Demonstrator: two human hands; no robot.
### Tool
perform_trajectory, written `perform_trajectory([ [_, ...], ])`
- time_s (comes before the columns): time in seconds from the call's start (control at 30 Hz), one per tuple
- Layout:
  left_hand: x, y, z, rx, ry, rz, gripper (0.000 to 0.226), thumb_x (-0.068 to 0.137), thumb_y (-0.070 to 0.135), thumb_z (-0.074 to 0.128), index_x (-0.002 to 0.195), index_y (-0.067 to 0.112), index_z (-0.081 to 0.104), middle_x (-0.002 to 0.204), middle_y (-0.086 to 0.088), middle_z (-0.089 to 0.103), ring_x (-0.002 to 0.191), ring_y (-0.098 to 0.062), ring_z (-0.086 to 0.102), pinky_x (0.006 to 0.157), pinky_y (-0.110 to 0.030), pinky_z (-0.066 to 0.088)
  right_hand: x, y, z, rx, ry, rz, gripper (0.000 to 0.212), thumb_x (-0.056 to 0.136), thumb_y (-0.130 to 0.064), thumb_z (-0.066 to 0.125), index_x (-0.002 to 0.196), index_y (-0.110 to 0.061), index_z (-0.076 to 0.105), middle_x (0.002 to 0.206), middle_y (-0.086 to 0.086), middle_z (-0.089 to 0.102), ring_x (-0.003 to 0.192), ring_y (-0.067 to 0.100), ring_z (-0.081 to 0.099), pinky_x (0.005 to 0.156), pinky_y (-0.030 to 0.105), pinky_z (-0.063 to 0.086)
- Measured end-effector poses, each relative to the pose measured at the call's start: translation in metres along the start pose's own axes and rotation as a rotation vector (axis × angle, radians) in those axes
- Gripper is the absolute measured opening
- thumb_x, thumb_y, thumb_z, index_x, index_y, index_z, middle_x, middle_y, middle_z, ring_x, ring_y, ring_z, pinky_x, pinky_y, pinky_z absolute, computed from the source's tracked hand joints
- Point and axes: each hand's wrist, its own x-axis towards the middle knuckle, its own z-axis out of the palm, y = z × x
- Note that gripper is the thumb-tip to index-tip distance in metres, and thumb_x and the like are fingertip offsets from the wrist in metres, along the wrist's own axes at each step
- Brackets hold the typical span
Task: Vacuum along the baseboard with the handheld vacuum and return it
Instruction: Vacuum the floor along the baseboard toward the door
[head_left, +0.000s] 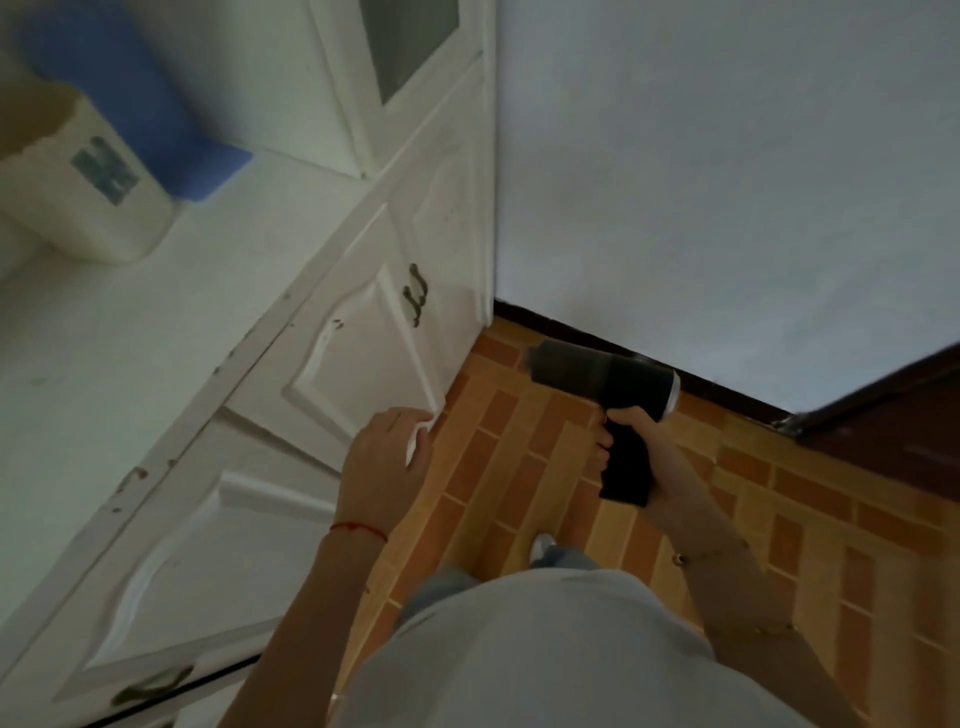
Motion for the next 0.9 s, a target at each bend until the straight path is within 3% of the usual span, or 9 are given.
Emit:
perform_trajectory([
  [0.2, 0.052, 0.037, 0.041, -0.022, -0.029, -0.005, 0.038, 0.096, 0.034, 0.038, 0.11, 0.015, 0.067, 0.105, -0.003, 0.068, 0.096, -0.023, 0.062, 0.084, -0.042, 0.053, 0.031, -0.042, -0.053, 0.013, 0.03, 0.031, 0.009, 0.088, -0.019, 0.062, 0.084, -0.013, 0.056, 0.071, 0.003, 0.051, 0.06, 0.015, 0.049, 0.058, 0.025, 0.046],
  [0.43, 0.123, 0.049, 0.068, -0.039, -0.04, 0.027, 0.037, 0.096, 0.032, 0.04, 0.11, 0.014, 0.068, 0.106, -0.003, 0.069, 0.098, -0.019, 0.062, 0.085, -0.035, 0.052, 0.079, -0.071, -0.065, 0.06, 0.137, 0.058, 0.01, 0.089, -0.02, 0.062, 0.083, -0.013, 0.058, 0.067, 0.002, 0.056, 0.055, 0.013, 0.054, 0.051, 0.023, 0.049],
  [0.67, 0.235, 0.027, 0.097, 0.008, -0.112, 0.151, 0.029, 0.096, 0.021, 0.045, 0.108, 0.009, 0.069, 0.102, -0.007, 0.069, 0.095, -0.022, 0.063, 0.085, -0.033, 0.052, 0.156, -0.107, -0.058, 0.16, 0.227, 0.036, 0.009, 0.09, -0.016, 0.06, 0.084, -0.012, 0.056, 0.066, 0.002, 0.055, 0.054, 0.012, 0.054, 0.051, 0.022, 0.049],
  [0.9, 0.346, 0.0, 0.128, 0.039, -0.164, 0.268, 0.023, 0.095, 0.012, 0.052, 0.112, 0.011, 0.068, 0.105, -0.006, 0.069, 0.097, -0.02, 0.063, 0.088, -0.033, 0.051, 0.247, -0.144, -0.045, 0.264, 0.217, 0.004, 0.007, 0.092, -0.012, 0.055, 0.086, -0.011, 0.053, 0.066, 0.001, 0.053, 0.054, 0.011, 0.053, 0.052, 0.021, 0.047],
])
